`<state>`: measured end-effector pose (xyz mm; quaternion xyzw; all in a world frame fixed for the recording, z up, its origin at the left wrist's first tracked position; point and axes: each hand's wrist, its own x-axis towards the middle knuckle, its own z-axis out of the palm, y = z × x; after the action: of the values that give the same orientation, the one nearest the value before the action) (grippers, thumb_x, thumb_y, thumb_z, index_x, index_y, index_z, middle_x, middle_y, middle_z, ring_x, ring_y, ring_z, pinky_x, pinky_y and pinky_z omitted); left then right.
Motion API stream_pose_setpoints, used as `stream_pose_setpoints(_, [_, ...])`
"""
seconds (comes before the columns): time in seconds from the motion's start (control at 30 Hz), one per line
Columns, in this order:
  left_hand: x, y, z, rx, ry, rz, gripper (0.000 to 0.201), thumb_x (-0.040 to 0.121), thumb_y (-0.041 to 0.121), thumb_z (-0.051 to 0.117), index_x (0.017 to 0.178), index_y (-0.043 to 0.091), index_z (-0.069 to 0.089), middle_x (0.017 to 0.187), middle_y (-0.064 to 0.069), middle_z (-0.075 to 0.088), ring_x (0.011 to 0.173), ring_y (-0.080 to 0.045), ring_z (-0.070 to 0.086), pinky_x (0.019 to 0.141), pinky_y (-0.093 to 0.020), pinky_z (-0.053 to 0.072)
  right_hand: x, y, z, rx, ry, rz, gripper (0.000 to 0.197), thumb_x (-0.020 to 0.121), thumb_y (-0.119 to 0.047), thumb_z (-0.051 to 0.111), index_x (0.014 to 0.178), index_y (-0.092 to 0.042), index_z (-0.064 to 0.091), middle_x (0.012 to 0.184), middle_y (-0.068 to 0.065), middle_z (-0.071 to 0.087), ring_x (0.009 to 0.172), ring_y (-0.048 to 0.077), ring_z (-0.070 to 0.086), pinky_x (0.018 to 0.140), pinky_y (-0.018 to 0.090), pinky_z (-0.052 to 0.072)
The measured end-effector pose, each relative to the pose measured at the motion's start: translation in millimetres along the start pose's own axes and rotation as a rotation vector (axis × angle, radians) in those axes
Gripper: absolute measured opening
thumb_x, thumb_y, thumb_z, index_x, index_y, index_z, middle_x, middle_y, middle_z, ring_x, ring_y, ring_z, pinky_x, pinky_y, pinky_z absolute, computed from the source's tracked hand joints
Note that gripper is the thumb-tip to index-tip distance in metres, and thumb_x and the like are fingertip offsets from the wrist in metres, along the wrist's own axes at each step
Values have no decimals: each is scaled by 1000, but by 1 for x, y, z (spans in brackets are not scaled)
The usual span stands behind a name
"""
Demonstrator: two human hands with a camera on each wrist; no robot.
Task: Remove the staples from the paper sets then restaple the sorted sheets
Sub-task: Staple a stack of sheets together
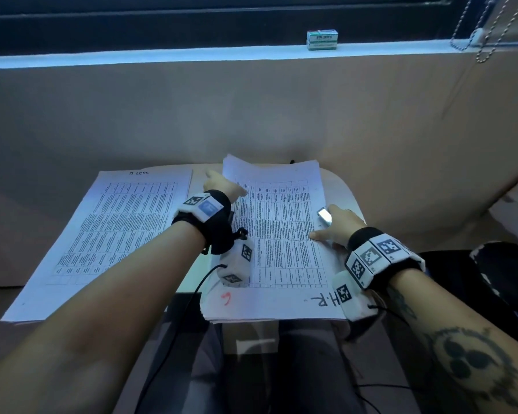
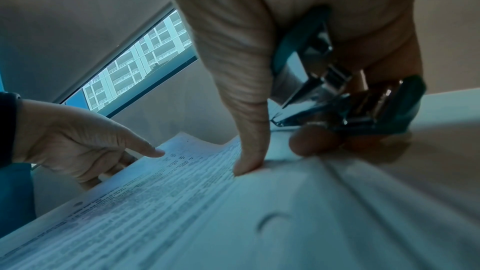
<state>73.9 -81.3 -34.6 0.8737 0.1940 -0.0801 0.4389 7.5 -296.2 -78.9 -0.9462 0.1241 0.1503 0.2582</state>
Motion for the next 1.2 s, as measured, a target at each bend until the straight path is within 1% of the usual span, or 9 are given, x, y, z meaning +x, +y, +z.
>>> stream_pose_setpoints(0.07, [2, -2, -4, -99, -100, -83, 76, 81, 21, 71, 137, -5, 27, 134, -20, 46, 121, -32, 48, 92, -35, 41, 0, 1, 0, 8, 3, -4, 67, 77, -39, 73, 128, -14, 40, 123, 13, 52, 94, 29, 57, 73, 30, 41])
stream_pose_setpoints(0.17, [-4, -7, -8, -133, -286, -107, 57, 88, 26, 63, 134, -1, 39, 136, -15, 47, 122, -30, 47, 85, -34, 40, -1, 0, 0, 5, 4, -10, 65, 77, -39, 73, 127, -13, 41, 123, 13, 51, 101, 29, 55, 73, 30, 39])
stream_pose_setpoints(0.3, [-4, -15, -10, -360, -390, 68, 27, 89, 5, 57, 115, -1, 52, 107, -18, 62, 90, -30, 60, 80, -44, 51, -6, -1, -7, 58, 60, -29, 42, 73, -36, 77, 92, -11, 49, 89, 7, 56, 77, 21, 51, 54, 26, 35])
stream_pose_setpoints(0.43, [-13, -13, -29, -647, -525, 180, 15, 87, -2, 54, 100, 3, 57, 93, -14, 64, 69, -18, 67, 64, -32, 58, -10, -4, -22, 532, 250, -103, 40, 76, -25, 75, 65, -17, 39, 63, 1, 43, 48, 13, 45, 47, 23, 39])
stream_pose_setpoints(0.6, [-17, -7, -54, -735, -731, 315, 82, 43, 21, 92, 114, 0, 57, 100, -14, 70, 87, -26, 70, 69, -37, 57, -23, -23, -54, 975, 226, -185, 24, 79, -20, 72, 81, -8, 52, 64, 4, 58, 48, 16, 56, 58, 39, 53])
stream_pose_setpoints(0.77, [-23, 3, -75, -803, -747, 399, 80, 40, 22, 93, 110, 2, 60, 98, -12, 71, 87, -22, 70, 70, -33, 57, -45, -48, -77, 1061, 340, -268, 19, 79, 1, 63, 69, -9, 51, 55, 5, 50, 40, 14, 48, 45, 30, 50])
stream_pose_setpoints(0.93, [-43, 16, -87, -829, -583, 438, 24, 80, 5, 60, 104, 4, 58, 85, -5, 73, 74, -14, 70, 66, -27, 58, -63, -65, -88, 1065, 508, -312, 22, 80, -1, 65, 68, -13, 50, 61, 2, 54, 37, 5, 51, 43, 17, 45])
stream_pose_setpoints(1.03, [-62, 29, -95, -825, -481, 532, 14, 86, -1, 53, 97, 7, 57, 76, 0, 73, 68, -9, 68, 61, -21, 55, -76, -75, -98, 1131, 574, -364, 15, 81, 0, 64, 77, -11, 55, 67, 2, 58, 41, 5, 53, 45, 19, 45])
stream_pose_setpoints(1.2, [-90, 43, -110, -654, -341, 801, 13, 92, 10, 53, 100, 12, 63, 96, -3, 72, 92, -21, 69, 78, -35, 56, -105, -83, -112, 1179, 627, -517, 9, 85, 0, 60, 89, -7, 56, 70, -2, 59, 45, 6, 51, 47, 19, 43])
